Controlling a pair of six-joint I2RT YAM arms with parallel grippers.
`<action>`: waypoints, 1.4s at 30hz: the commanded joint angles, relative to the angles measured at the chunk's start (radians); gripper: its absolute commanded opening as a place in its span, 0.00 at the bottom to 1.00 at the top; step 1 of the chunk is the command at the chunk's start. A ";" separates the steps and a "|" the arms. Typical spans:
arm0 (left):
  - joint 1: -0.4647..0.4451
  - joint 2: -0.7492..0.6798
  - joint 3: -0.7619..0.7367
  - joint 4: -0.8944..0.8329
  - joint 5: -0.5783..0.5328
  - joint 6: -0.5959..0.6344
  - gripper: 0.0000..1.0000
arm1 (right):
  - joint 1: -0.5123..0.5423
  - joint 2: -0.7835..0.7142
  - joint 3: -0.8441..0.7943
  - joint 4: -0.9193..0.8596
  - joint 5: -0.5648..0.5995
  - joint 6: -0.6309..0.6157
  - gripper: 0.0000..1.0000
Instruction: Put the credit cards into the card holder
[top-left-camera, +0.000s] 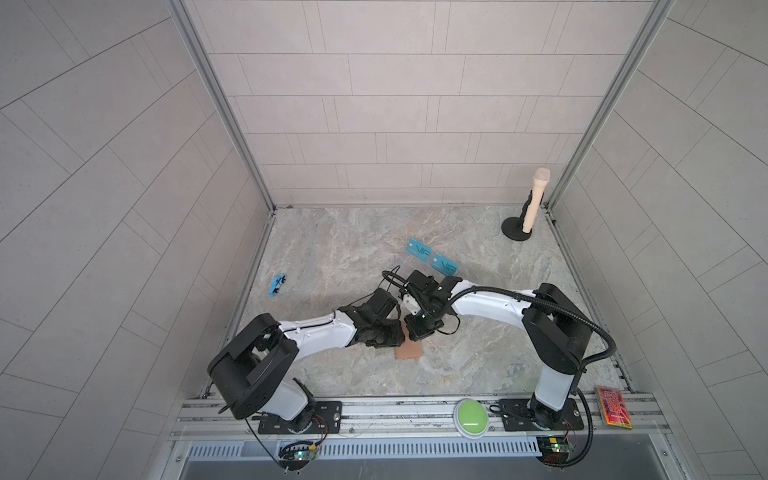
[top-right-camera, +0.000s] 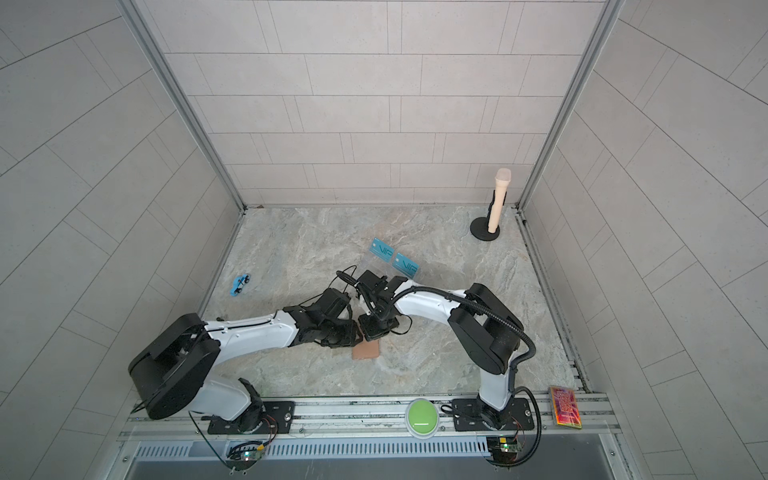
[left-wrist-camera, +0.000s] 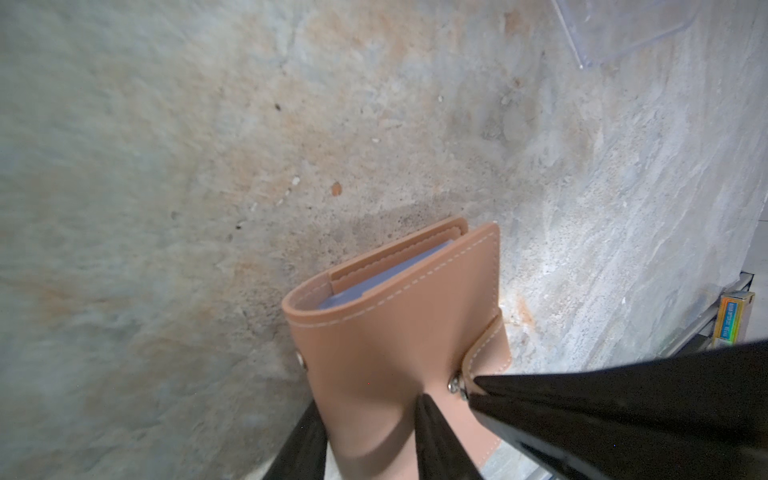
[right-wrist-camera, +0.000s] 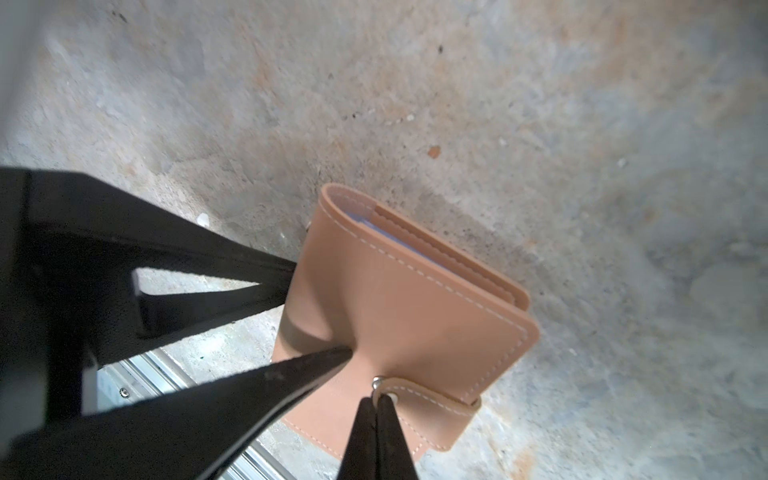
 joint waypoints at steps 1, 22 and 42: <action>-0.011 0.013 -0.035 -0.061 -0.017 -0.004 0.38 | 0.020 0.028 -0.034 0.000 0.058 0.022 0.00; -0.012 -0.011 -0.050 -0.038 -0.015 -0.012 0.38 | 0.063 0.127 0.012 -0.078 0.157 0.049 0.00; -0.011 -0.049 -0.133 0.085 0.027 -0.083 0.37 | 0.078 0.220 0.023 -0.110 0.176 0.074 0.00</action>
